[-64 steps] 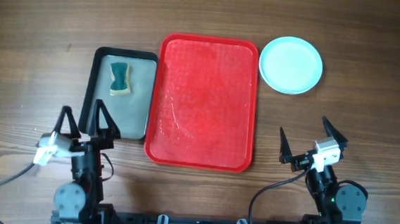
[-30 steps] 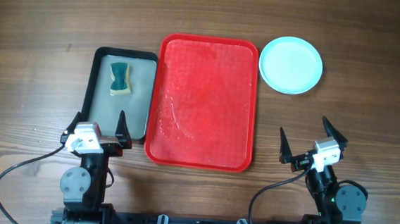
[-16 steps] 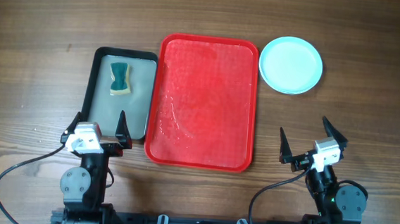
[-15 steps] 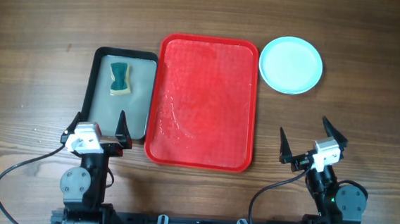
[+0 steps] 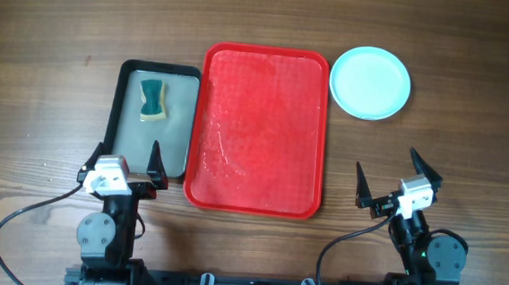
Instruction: Clean dirty plates on tray and stack at the side
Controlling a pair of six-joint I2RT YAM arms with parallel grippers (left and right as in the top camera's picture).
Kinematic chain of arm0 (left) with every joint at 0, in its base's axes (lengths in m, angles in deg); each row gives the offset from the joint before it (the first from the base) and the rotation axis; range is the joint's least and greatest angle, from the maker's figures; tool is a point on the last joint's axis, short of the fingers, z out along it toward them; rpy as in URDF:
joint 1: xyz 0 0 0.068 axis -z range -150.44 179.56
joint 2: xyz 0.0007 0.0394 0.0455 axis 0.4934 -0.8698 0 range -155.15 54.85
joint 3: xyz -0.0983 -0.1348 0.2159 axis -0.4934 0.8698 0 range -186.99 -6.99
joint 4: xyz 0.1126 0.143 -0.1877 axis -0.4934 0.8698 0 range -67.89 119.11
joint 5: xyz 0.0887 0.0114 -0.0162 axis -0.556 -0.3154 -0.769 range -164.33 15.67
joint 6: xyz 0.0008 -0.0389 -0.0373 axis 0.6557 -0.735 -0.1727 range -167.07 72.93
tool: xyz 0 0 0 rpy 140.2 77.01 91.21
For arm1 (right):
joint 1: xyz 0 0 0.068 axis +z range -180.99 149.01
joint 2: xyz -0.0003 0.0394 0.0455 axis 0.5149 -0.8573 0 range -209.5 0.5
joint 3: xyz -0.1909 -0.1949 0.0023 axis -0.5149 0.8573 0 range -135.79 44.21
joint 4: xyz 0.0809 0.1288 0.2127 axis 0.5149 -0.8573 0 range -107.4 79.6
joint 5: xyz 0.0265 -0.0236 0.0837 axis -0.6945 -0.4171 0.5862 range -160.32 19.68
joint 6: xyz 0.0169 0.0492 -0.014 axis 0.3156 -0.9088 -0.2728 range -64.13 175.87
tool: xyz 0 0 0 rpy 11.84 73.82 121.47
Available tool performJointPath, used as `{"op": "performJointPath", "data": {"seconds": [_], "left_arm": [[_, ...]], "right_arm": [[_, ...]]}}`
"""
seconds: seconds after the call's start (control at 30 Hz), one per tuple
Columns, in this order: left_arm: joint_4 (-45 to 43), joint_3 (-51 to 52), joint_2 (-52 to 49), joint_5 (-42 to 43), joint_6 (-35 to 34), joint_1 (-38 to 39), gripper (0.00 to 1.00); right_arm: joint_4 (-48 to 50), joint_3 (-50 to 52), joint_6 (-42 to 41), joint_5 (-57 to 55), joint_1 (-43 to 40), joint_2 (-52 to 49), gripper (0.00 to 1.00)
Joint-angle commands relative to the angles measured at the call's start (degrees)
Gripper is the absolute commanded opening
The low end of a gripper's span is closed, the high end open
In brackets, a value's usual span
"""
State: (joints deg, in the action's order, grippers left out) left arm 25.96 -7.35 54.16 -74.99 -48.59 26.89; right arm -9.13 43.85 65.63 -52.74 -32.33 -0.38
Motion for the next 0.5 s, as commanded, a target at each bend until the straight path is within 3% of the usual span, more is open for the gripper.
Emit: {"op": "performJointPath", "data": {"seconds": [0.0,0.47], "left_arm": [[0.44,0.04,0.42,1.27,1.11,0.26,1.00],[0.44,0.04,0.35,1.27,1.11,0.26,1.00]], "right_arm": [[0.24,0.07,0.61,0.70,-0.28,0.61,1.00],[0.24,0.07,0.63,0.70,-0.28,0.61,1.00]]}}
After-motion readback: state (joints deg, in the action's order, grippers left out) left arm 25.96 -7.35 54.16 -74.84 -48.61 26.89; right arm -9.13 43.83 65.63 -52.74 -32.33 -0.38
